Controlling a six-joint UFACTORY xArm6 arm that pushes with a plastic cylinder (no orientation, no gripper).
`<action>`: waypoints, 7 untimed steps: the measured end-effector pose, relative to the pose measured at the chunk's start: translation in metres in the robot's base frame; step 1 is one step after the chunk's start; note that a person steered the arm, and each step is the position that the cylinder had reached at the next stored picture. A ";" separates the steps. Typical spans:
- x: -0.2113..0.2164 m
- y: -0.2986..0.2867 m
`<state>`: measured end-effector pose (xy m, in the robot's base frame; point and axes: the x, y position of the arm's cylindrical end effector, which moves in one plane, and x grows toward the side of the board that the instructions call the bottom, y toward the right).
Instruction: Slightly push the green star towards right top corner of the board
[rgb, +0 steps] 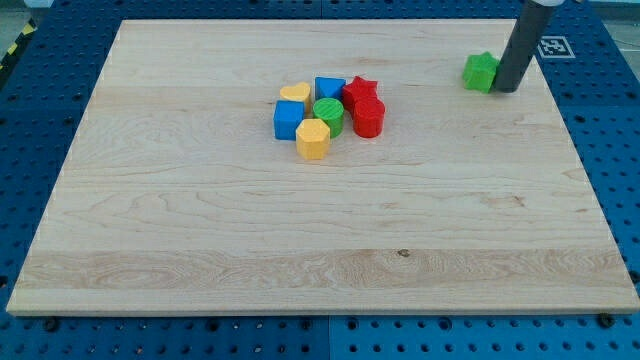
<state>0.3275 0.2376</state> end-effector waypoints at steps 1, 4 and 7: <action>-0.003 0.000; 0.040 -0.008; 0.057 -0.049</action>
<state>0.3841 0.1889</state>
